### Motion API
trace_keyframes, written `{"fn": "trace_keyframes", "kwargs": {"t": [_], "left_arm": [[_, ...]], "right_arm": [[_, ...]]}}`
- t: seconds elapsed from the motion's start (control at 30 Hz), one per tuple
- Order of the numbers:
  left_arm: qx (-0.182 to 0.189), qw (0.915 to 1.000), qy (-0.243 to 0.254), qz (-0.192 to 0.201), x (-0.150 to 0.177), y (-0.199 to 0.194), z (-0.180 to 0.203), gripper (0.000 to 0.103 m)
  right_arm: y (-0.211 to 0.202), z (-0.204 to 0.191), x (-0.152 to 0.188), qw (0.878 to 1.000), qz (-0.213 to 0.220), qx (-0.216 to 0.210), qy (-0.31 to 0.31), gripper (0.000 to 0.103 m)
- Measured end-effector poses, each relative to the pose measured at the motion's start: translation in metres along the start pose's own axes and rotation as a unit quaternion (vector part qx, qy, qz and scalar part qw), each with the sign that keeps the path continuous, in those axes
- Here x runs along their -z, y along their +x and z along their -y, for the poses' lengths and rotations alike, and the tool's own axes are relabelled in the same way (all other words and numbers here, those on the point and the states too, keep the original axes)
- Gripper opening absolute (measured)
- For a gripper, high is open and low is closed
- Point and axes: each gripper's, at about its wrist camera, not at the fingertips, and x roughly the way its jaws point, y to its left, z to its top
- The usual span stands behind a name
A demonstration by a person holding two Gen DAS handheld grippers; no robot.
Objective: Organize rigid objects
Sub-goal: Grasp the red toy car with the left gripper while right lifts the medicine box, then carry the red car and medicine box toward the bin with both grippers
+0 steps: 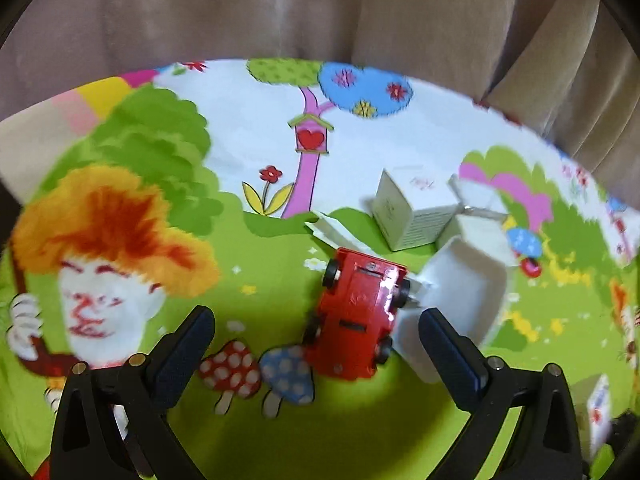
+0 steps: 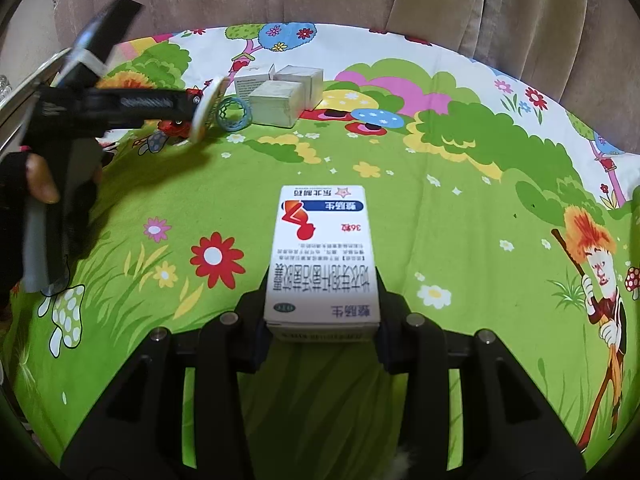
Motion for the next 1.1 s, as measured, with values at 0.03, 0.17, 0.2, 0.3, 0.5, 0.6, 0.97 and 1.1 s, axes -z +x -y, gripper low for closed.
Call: {"fn": "trace_keyframes", "kwargs": {"t": [0.03, 0.17, 0.2, 0.3, 0.5, 0.6, 0.97, 1.1], "left_arm": [[0.005, 0.9999, -0.005, -0.011, -0.002, 0.005, -0.002, 0.094], [0.020, 0.9997, -0.009, -0.007, -0.005, 0.001, -0.009, 0.038], [0.033, 0.9993, -0.015, -0.007, -0.002, -0.004, -0.013, 0.038], [0.029, 0.9995, 0.000, 0.009, 0.017, -0.026, -0.015, 0.038], [0.028, 0.9989, 0.013, 0.036, 0.080, -0.078, -0.021, 0.038], [0.026, 0.9988, 0.003, 0.042, 0.109, -0.102, -0.029, 0.038], [0.042, 0.9979, -0.016, 0.047, 0.158, -0.148, -0.049, 0.038], [0.034, 0.9981, -0.013, 0.050, 0.167, -0.163, -0.057, 0.038]], "right_arm": [[0.000, 0.000, 0.000, 1.000, 0.000, 0.000, 0.000, 0.045], [0.000, 0.001, 0.000, 1.000, 0.000, 0.000, 0.002, 0.045], [0.000, 0.001, 0.000, 1.000, 0.000, 0.000, 0.003, 0.045], [0.001, 0.001, 0.000, 1.000, 0.000, 0.001, 0.003, 0.045], [0.001, 0.001, 0.000, 1.000, 0.001, 0.000, 0.006, 0.045], [0.001, 0.003, 0.000, 1.000, 0.001, -0.004, 0.011, 0.045], [0.000, -0.002, 0.000, 1.000, 0.002, 0.012, 0.001, 0.044], [-0.008, -0.017, 0.003, 1.000, -0.013, 0.014, 0.019, 0.044]]}}
